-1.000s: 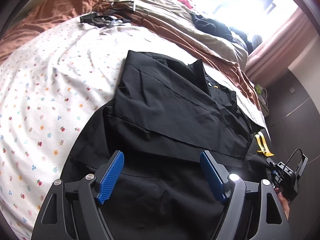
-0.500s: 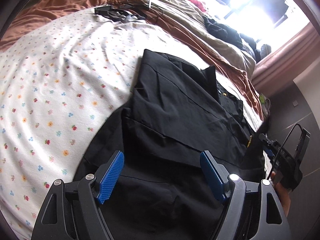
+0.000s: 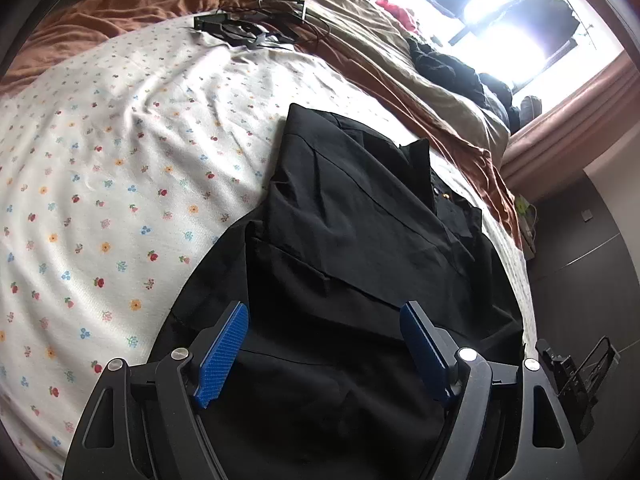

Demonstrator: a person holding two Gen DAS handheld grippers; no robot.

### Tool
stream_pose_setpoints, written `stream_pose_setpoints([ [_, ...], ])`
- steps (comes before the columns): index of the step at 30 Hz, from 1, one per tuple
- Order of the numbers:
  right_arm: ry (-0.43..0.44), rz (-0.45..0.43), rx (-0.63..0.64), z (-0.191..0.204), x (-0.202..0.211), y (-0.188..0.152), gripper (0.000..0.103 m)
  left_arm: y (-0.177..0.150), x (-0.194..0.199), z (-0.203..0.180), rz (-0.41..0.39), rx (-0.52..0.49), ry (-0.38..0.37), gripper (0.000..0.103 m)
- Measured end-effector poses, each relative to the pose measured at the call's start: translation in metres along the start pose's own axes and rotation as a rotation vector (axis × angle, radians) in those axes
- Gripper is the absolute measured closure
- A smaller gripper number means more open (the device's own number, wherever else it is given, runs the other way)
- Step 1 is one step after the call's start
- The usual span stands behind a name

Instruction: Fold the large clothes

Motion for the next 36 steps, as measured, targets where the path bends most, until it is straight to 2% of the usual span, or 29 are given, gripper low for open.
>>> stream_pose_setpoints([
  [7,-0.027,-0.063,-0.175,-0.064,0.016,0.02,0.031,-0.001,-0.007,-0.007,0.009,-0.018,0.016,0.024],
  [11,0.017,-0.067,-0.262,-0.09,0.011,0.028,0.031,-0.001,-0.011,-0.006,0.012,-0.019,0.028,0.024],
  [16,0.057,-0.052,-0.385,-0.112,-0.014,0.04,0.031,-0.001,-0.01,-0.004,0.008,-0.011,0.036,0.024],
  [22,0.087,-0.047,-0.435,-0.117,-0.035,0.051,0.032,0.0,-0.007,-0.002,0.001,-0.003,0.037,0.024],
  [30,0.152,-0.074,-0.441,-0.105,-0.023,0.062,0.032,0.001,-0.006,-0.006,0.001,-0.002,0.018,0.024],
  [34,0.119,-0.059,-0.475,-0.115,-0.045,0.068,0.032,0.001,-0.009,-0.007,0.008,-0.009,0.019,0.024],
  [36,0.106,-0.043,-0.498,-0.12,-0.057,0.069,0.039,0.001,-0.01,-0.007,0.012,-0.011,0.02,0.024],
])
Point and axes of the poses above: each gripper's, at about its wrist camera, not at the fingertips, and x roughly against the way its jaws point, z to its left, y to its top, the point moved 3 cm from there along -x, roughly the way its jaws point, and after that the axes turned 11 degrees about -x, right-handed, at the moved point
